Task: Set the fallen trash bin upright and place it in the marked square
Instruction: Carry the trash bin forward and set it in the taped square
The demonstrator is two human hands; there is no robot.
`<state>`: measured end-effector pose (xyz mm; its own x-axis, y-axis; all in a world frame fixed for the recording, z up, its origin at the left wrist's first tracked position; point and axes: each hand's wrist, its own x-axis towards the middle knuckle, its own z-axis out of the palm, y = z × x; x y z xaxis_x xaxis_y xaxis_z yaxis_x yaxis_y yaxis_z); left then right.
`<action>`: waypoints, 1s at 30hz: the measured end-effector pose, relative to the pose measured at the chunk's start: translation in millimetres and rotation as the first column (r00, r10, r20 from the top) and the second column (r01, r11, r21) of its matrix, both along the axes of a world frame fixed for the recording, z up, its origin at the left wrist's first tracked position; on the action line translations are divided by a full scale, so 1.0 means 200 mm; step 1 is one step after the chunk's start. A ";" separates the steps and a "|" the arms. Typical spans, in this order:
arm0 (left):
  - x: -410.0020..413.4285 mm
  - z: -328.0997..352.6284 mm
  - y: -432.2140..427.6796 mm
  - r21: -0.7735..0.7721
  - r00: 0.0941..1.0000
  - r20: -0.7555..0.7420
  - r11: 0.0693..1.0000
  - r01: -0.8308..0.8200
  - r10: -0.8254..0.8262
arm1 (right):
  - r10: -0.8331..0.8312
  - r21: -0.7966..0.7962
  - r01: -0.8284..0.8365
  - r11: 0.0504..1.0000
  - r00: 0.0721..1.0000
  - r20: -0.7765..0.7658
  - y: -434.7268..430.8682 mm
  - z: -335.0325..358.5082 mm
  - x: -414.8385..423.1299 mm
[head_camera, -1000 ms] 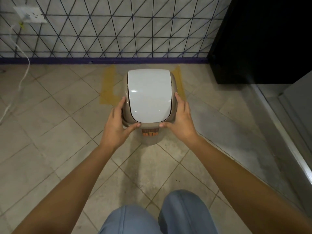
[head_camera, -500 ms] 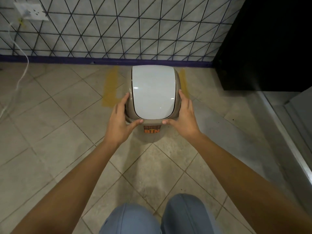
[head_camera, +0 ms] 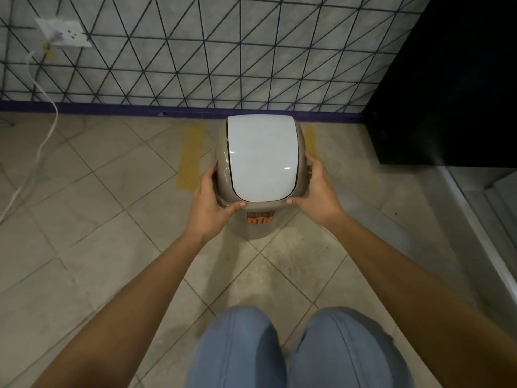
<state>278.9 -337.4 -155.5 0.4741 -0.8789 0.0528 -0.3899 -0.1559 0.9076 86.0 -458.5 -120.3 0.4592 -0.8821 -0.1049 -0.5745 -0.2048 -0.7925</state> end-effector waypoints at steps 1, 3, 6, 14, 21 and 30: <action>0.00 0.00 -0.01 0.021 0.999 -0.036 1.000 0.000 0.000 | -0.001 0.003 0.001 1.000 1.000 -0.001 -0.02 0.00 0.00; 0.01 0.00 -0.04 0.073 0.996 -0.089 0.997 -0.009 0.015 | -0.012 0.029 0.013 0.999 0.999 -0.033 -0.06 -0.02 0.00; 0.04 0.00 -0.07 0.127 0.981 -0.185 0.991 -0.034 0.057 | -0.017 0.103 0.024 0.994 0.998 -0.064 -0.11 -0.04 0.01; 0.08 -0.01 -0.15 0.152 0.966 -0.221 0.983 -0.105 0.137 | 0.020 0.128 -0.013 0.992 0.999 -0.049 -0.19 -0.05 0.04; 0.10 0.01 -0.24 0.142 0.969 -0.186 0.980 -0.137 0.163 | 0.014 0.100 -0.009 0.995 0.999 -0.048 -0.27 -0.05 0.08; 0.11 0.02 -0.31 0.139 0.965 -0.189 0.978 -0.157 0.182 | 0.004 0.122 -0.003 0.993 1.000 -0.003 -0.37 -0.08 0.12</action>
<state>301.7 -400.2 -150.9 0.6066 -0.7786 -0.1606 -0.1613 -0.3184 0.9341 109.6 -533.0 -135.6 0.4619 -0.8610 -0.2127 -0.5763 -0.1090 -0.8099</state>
